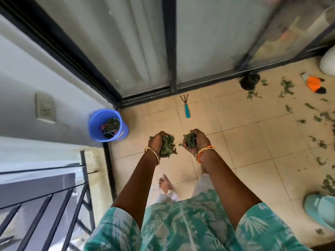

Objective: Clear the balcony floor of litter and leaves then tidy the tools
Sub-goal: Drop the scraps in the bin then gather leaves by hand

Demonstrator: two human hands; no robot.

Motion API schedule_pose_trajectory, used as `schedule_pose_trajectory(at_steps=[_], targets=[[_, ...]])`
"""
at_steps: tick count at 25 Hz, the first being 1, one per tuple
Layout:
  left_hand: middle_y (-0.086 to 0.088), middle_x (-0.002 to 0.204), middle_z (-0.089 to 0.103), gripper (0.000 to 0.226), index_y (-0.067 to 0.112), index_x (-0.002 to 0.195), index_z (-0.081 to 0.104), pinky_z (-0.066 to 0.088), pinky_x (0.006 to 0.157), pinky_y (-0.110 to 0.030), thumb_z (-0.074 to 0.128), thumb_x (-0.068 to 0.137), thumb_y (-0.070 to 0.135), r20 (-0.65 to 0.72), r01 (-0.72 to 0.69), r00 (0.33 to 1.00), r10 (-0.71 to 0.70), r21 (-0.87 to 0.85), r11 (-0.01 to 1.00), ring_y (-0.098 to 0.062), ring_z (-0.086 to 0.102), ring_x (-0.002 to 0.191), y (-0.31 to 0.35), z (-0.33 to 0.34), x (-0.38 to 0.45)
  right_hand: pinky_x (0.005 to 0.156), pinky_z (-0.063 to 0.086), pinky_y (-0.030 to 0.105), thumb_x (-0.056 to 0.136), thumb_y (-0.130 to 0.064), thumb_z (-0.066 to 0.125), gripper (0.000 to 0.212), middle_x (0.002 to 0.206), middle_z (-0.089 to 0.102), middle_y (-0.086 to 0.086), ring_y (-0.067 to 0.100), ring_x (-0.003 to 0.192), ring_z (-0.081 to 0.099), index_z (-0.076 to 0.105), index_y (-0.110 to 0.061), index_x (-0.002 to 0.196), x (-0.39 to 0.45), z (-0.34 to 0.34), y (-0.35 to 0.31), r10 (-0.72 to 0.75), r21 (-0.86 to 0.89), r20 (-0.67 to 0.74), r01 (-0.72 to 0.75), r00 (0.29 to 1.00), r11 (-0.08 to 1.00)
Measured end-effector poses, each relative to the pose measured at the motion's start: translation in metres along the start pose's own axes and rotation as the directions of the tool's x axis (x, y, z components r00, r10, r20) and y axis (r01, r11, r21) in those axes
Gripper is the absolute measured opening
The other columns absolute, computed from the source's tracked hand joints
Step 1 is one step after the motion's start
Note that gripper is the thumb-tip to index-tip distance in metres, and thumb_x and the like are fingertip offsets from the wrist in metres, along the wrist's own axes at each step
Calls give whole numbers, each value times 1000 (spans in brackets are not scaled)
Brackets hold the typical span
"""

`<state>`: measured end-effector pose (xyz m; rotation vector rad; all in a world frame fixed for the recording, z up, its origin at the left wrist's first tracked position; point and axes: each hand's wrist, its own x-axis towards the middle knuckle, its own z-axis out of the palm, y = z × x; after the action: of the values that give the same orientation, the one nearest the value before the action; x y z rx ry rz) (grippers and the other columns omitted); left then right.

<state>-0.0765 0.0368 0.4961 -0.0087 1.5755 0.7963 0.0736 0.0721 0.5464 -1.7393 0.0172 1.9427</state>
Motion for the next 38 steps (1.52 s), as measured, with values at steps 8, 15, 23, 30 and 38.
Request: schedule_pose_trajectory(at_steps=[8,15,23,30,38], targets=[[-5,52,57,33,7,69,57,43,44,-19,39,90,25,-36,83,994,-99,-306,948,-20,53,40,13,-157,53,40,44,19,83,-10,43,15,61,49,11,23,54,47,47,-5,69,68,143,109,171,-243,19,-161,985,957],[5,35,31,60,19,40,46,17,34,-13,21,95,26,-82,18,994,-78,-569,822,-10,29,26,33,-284,194,42,48,20,90,-13,47,22,56,56,7,16,47,53,52,-9,70,215,294,163,181,-411,114,-119,977,904],[-8,118,63,69,10,121,61,51,92,-44,66,64,50,-368,-63,920,-134,-477,877,-27,61,102,27,-376,372,55,51,25,88,-17,50,11,80,58,8,20,74,57,58,-10,84,374,407,219,170,-566,161,-50,972,823],[1,102,52,27,23,111,52,44,70,-29,53,90,41,-444,-13,866,-231,-481,877,-20,51,91,36,-365,386,95,41,37,90,-19,49,24,120,52,5,20,98,46,58,-12,111,407,419,222,44,-735,124,62,991,675],[-8,106,65,26,8,109,65,41,87,-24,57,89,21,-616,-2,786,63,99,995,-26,59,106,31,-343,348,60,48,28,86,-20,56,19,65,64,1,13,60,58,61,-12,69,383,381,206,-181,-766,205,273,962,582]])
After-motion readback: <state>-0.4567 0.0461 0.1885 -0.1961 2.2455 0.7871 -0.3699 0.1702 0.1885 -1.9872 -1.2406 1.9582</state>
